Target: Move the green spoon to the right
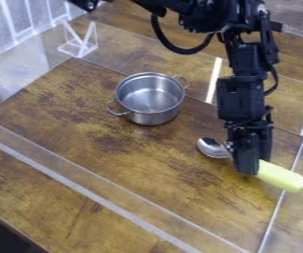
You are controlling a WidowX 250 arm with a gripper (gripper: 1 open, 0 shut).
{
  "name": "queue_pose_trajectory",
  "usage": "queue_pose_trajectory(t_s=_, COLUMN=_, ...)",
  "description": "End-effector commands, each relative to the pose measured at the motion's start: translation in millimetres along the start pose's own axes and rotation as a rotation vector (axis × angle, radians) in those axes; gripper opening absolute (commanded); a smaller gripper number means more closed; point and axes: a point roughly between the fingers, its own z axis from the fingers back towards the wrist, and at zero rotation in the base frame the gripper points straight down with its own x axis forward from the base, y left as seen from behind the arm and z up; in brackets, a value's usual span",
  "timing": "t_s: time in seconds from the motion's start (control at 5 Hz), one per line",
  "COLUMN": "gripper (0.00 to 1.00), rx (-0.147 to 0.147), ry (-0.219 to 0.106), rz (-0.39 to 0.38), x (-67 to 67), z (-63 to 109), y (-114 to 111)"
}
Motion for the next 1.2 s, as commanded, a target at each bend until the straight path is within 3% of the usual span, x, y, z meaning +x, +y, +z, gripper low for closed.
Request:
queue_pose_trajectory(t_s=0.0, gripper=0.00, rx=-0.004, ry=-0.013, rz=-0.029, x=-4.3, z=-1.8, y=9)
queue_pose_trajectory(t_s=0.2, gripper=0.00, rx=0.011, ry=-0.025, rz=-0.054, x=-7.0, z=-4.6, y=19)
queue_pose_trajectory(t_s=0.4, gripper=1.00, rx=0.026, ry=-0.048, rz=-0.086, x=-10.7, z=-8.7, y=27)
queue_pose_trajectory(t_s=0.6, gripper=0.00, rx=0.022, ry=-0.049, rz=-0.078, x=-12.4, z=-3.4, y=19)
queue_pose_trajectory(t_s=0.8, gripper=0.00, rx=0.019, ry=-0.044, rz=-0.068, x=-12.0, z=0.6, y=10)
queue_pose_trajectory(t_s=1.0, gripper=0.00, rx=0.041, ry=-0.046, rz=-0.116, x=-11.7, z=4.2, y=6)
